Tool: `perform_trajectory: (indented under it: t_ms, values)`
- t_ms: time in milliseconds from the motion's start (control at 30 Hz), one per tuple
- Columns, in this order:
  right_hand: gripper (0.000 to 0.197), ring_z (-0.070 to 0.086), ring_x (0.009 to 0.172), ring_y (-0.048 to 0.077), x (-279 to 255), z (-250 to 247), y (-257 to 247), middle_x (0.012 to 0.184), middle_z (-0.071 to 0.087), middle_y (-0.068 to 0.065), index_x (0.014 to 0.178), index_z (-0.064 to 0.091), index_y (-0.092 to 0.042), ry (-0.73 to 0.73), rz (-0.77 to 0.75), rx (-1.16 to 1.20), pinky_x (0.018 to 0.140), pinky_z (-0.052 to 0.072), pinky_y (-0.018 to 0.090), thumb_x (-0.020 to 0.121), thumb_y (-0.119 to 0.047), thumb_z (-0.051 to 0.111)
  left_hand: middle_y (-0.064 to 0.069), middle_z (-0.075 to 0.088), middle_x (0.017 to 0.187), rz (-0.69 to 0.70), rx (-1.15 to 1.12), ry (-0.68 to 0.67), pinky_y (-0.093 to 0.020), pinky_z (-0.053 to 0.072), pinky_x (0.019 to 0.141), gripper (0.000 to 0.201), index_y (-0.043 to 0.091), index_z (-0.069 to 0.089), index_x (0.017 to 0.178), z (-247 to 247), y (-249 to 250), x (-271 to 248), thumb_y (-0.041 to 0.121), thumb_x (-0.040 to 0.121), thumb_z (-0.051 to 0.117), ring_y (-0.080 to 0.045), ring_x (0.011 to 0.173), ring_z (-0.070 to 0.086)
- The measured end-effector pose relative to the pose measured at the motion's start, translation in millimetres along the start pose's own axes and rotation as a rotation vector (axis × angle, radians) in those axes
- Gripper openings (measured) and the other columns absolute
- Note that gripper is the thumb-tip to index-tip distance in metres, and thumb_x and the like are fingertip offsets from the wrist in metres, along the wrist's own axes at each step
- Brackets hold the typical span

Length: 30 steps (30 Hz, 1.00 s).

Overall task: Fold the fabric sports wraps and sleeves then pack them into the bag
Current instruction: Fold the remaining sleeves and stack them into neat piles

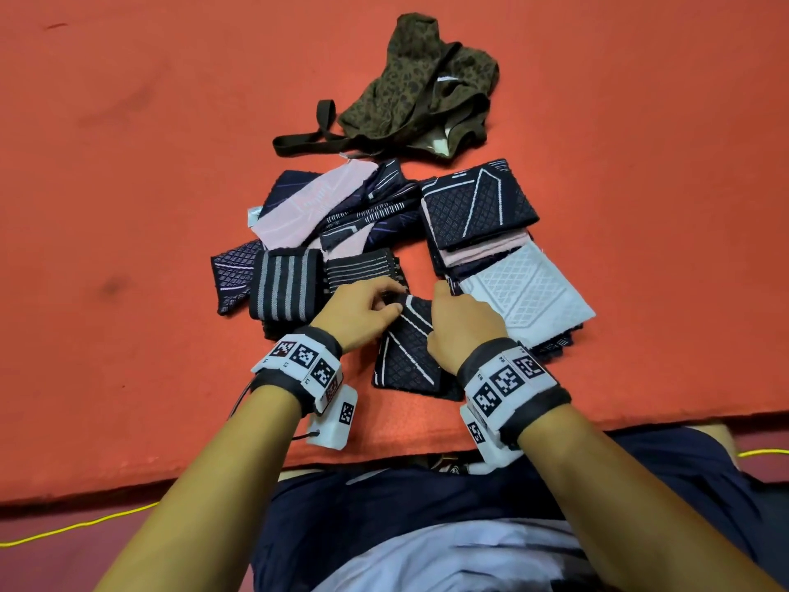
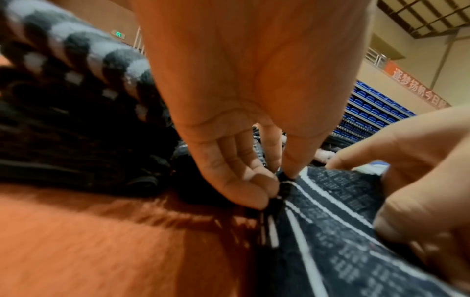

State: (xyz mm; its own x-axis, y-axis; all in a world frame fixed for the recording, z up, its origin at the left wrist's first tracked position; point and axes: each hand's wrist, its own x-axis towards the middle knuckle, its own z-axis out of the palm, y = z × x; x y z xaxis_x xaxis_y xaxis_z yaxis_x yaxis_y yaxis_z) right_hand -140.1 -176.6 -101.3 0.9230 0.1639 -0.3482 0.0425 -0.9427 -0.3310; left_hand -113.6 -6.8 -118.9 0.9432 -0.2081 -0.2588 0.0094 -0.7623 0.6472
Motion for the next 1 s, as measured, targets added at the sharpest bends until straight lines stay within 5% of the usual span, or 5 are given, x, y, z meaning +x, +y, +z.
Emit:
perform_trajectory:
  t_ms: [233,367,633,800,1000]
  values:
    - [0.033,0.062,0.106,0.036,4,5,0,0.117,0.062,0.014,0.126,0.051,-0.009,0.031,0.015,-0.02,0.073,0.037,0.035,0.1,-0.029,0.047,0.02,0.058,0.085,0.046,0.086,-0.041,-0.028,0.05,0.085,0.028,0.03,0.059,0.126,0,1,-6,0.028,0.099,0.056,-0.003,0.075,0.057]
    - [0.031,0.063,0.102,0.036,6,9,2,0.112,0.065,0.013,0.121,0.056,-0.012,0.04,-0.006,-0.012,0.072,0.039,0.035,0.104,-0.035,0.043,0.005,0.067,0.104,0.053,0.057,-0.109,-0.028,0.048,0.087,0.03,0.032,0.058,0.122,-1,5,-8,0.018,0.096,0.055,-0.013,0.092,0.061]
    - [0.032,0.062,0.1,0.036,5,14,-1,0.124,0.052,0.01,0.12,0.063,-0.022,0.043,-0.042,0.022,0.082,0.047,0.04,0.102,-0.041,0.045,0.001,0.063,0.067,-0.073,-0.111,-0.253,-0.043,0.06,0.076,0.015,0.025,0.06,0.068,-20,7,-15,0.021,0.082,0.058,-0.017,0.067,0.065]
    - [0.028,0.063,0.095,0.034,4,15,-6,0.139,0.038,0.009,0.118,0.064,-0.016,0.056,-0.029,0.029,0.081,0.049,0.039,0.101,-0.034,0.051,-0.002,0.064,0.069,-0.1,-0.035,-0.155,-0.046,0.058,0.081,0.023,0.018,0.057,0.069,-14,-1,-10,0.039,0.077,0.057,-0.019,0.069,0.064]
    - [0.027,0.06,0.112,0.034,10,9,-5,0.129,0.054,0.011,0.118,0.06,-0.004,-0.01,-0.031,-0.09,0.087,0.047,0.04,0.099,-0.02,0.051,0.003,0.072,0.089,-0.085,-0.027,-0.104,-0.036,0.057,0.086,0.014,0.023,0.071,0.096,-1,-2,-6,0.024,0.094,0.057,-0.008,0.072,0.062]
